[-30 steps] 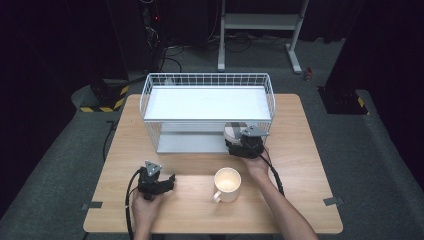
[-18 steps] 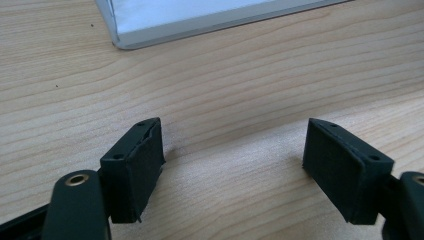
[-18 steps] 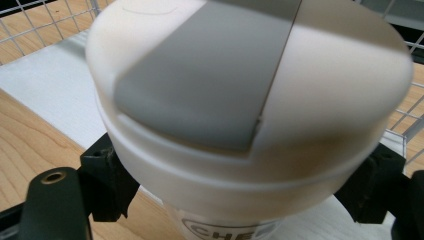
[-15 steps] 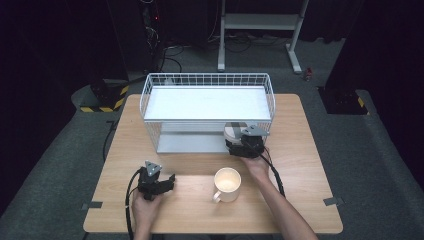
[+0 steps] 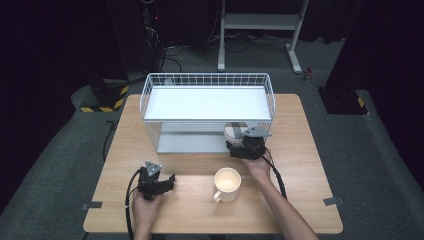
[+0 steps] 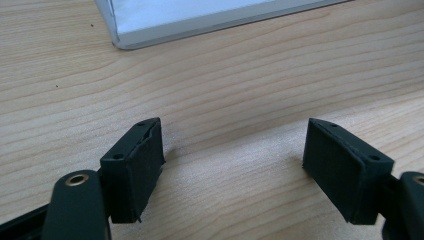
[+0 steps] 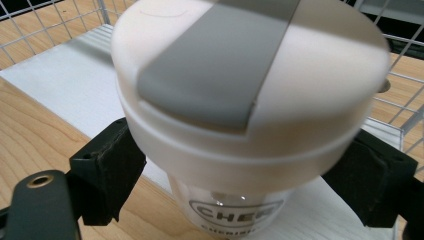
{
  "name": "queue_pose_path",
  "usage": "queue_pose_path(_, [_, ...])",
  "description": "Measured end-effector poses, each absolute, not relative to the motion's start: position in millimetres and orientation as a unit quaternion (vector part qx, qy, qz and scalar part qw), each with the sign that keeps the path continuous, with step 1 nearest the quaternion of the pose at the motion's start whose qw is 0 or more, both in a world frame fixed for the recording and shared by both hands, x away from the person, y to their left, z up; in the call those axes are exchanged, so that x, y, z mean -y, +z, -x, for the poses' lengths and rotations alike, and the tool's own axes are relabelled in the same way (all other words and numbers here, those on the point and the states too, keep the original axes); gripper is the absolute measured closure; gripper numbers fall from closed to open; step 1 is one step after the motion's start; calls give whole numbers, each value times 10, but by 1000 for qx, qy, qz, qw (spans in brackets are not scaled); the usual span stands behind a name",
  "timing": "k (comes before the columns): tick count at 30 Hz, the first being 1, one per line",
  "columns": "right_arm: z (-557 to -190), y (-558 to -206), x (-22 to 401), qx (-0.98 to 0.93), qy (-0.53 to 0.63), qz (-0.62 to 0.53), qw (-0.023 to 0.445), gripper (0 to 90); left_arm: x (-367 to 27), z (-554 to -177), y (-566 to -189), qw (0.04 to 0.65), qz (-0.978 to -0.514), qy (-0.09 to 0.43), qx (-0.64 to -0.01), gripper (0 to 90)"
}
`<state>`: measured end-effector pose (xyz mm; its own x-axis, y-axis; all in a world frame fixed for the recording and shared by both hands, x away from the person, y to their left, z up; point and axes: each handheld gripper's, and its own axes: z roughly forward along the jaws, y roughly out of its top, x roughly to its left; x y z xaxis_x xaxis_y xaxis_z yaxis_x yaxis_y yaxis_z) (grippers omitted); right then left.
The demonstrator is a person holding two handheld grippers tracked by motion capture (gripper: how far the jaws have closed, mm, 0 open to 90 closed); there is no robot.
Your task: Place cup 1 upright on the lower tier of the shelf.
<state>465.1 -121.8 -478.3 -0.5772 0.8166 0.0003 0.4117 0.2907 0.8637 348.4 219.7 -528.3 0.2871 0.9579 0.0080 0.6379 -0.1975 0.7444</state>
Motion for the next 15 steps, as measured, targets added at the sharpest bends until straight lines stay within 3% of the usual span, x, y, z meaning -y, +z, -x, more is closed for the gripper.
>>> queue_pose_path(9, [-4588, -4811, 1283, -768, 443, -402, 227, 153, -2197, -3484, -5283, 325, -733, 246, -544, 243])
queue_pose_path(15, [-4514, -4853, 1343, -763, 438, -415, 231, 213, -2197, -3484, -5283, 325, -734, 246, -544, 243])
